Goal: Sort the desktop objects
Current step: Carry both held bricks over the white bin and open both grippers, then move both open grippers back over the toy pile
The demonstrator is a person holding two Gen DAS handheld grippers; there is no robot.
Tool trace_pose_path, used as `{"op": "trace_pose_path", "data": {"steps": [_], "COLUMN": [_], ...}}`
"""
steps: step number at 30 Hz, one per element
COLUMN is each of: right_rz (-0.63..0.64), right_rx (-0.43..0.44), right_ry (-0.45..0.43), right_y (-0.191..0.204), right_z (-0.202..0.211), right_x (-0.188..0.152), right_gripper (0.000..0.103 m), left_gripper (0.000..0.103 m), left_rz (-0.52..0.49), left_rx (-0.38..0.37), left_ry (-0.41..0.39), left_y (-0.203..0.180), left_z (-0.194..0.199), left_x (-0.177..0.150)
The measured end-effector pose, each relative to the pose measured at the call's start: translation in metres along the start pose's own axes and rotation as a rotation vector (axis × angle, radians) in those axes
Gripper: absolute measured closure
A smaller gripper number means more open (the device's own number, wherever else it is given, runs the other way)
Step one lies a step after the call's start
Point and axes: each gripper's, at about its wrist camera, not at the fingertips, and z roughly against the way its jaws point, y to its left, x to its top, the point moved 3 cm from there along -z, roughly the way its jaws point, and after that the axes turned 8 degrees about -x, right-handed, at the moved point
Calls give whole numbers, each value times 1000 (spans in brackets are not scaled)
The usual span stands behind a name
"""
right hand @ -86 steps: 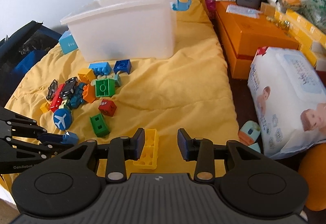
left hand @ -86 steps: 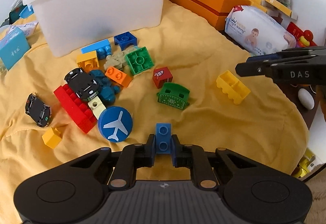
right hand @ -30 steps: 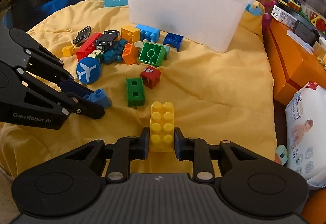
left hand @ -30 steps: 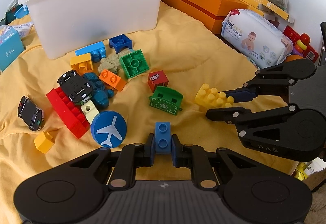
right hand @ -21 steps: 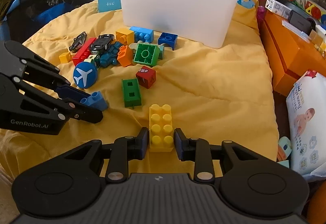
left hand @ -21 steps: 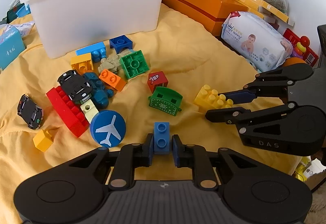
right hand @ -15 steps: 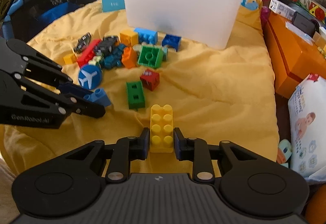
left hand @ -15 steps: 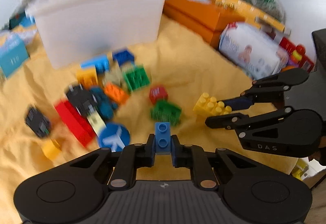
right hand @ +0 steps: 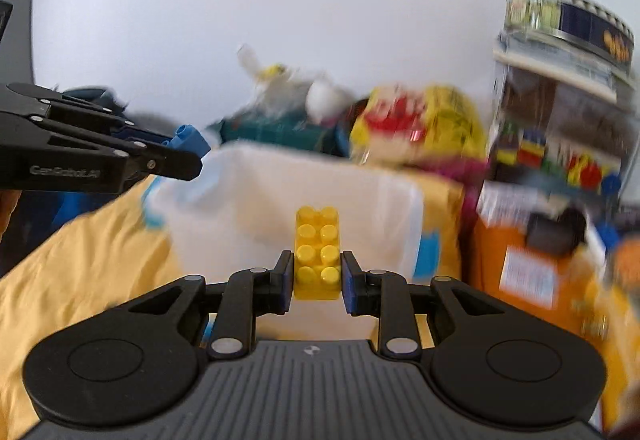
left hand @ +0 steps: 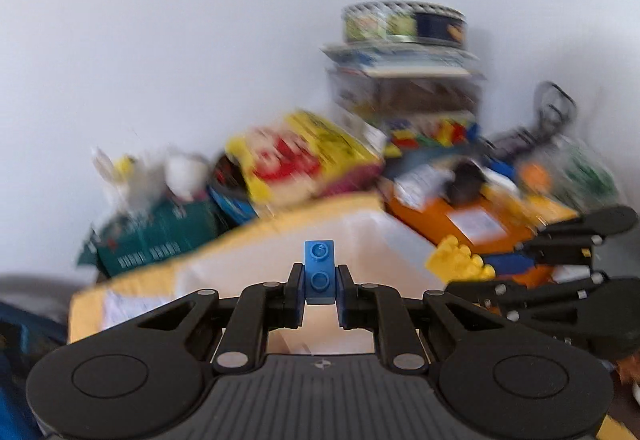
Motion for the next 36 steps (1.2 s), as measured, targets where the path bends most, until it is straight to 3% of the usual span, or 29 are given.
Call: {"op": "trace_pose_path", "data": {"steps": [3,5,7,9,11,14,16,19,22,27,33,36], "right_rz": [-42,-56,-66,-72,-41,-20,-21,-56,-61,-29,-17,-8], "right_rx": [-1,-21,-18,-14,-19,-14,-28,-5,19,81,156,199], "right_ry": [-14,3,40,80,138,121,94,52,33,68,249,313], "right_y": [0,1,3,6,10,11,7,-1,-4,5,28,42], "right_z": [-25,-47,-70,-90,-105,-101,-91,-69,-44,-10,4,7], "right_x": [24,33,30,19,6,3,4,6,1,-35,-106,-131], "right_gripper": [76,76,76,75,75,70,69,66,58,52,54,58], "left_gripper": [85,85,85,85,79,58,54,34,29,26,27,32], "left_rz": [7,14,-28,24,62,64,46,46,76,152,185,179], "left_rx": [45,75,105,68,62,75,84,79,48,-15,-50,-59], "left_ry": [23,83,150,226,254,214,154,87,50,131,342,406], "left_y": [15,23,22,27,29,26,22,18,11,-3,-42,-51], "left_z": [-31,-59,-88,-105,-109,-95,-76,-44,-8,26,35,34], "left_x": [8,1,-18,-36,-47,-48,-42,-32,-39,-87,-173,-201]}}
